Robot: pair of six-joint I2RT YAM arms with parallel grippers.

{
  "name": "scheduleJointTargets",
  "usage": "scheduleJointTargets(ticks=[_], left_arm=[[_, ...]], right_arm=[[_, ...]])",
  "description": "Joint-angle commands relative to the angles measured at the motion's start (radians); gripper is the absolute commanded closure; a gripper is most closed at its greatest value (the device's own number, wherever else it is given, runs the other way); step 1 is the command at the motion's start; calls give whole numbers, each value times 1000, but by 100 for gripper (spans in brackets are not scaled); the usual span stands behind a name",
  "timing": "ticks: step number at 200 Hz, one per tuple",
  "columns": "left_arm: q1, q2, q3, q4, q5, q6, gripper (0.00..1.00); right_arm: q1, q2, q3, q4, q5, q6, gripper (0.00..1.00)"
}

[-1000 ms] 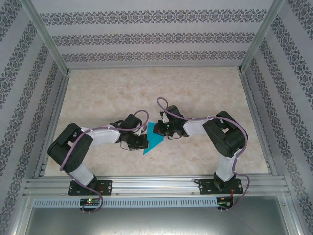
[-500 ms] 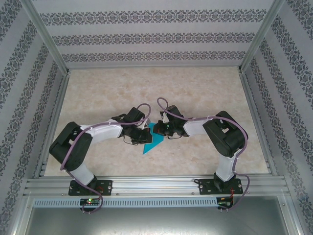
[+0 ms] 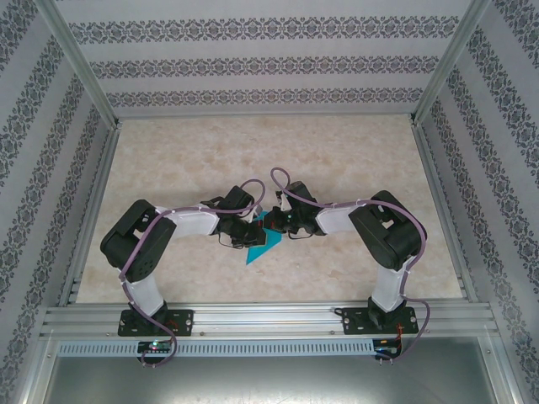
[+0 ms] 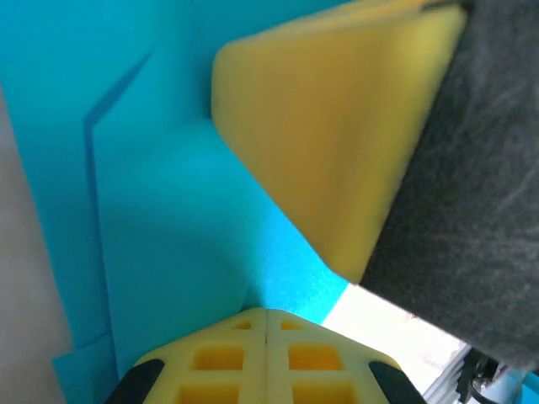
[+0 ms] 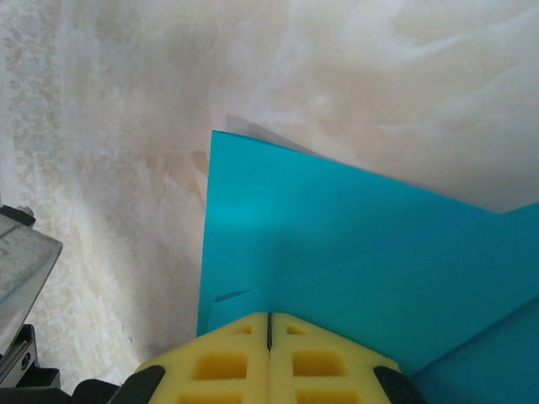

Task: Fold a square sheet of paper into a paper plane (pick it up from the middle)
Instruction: Fourth fold the wing at the center of the table.

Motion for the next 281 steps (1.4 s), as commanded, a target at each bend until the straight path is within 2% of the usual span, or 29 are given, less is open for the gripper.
scheduleJointTargets(ticks=[1,22,70,132,176,262,281], left_arm=[[11,-3,6,20,-53,-13,93],[11,15,-7,24,-53,-11,93],[11,2,-52,-101,-61,28,95],[17,-98,-190,-100,1,19,95],[17,-110,-278,-76,53,-14,94],[17,-220,-385,-151,20,-31,94],[17,-236,-416,-124,60,-41,93]], right_arm=[[6,53,-34,-65,63,6,95],[6,55,-36,-61,63,8,95],[4,59,-34,-74,69,6,95],[0,74,-33,-75,80,13,96],[1,69,-33,-82,81,11,96],[0,58,-30,-102,90,6,96],[0,59,-26,-105,89,5,96]])
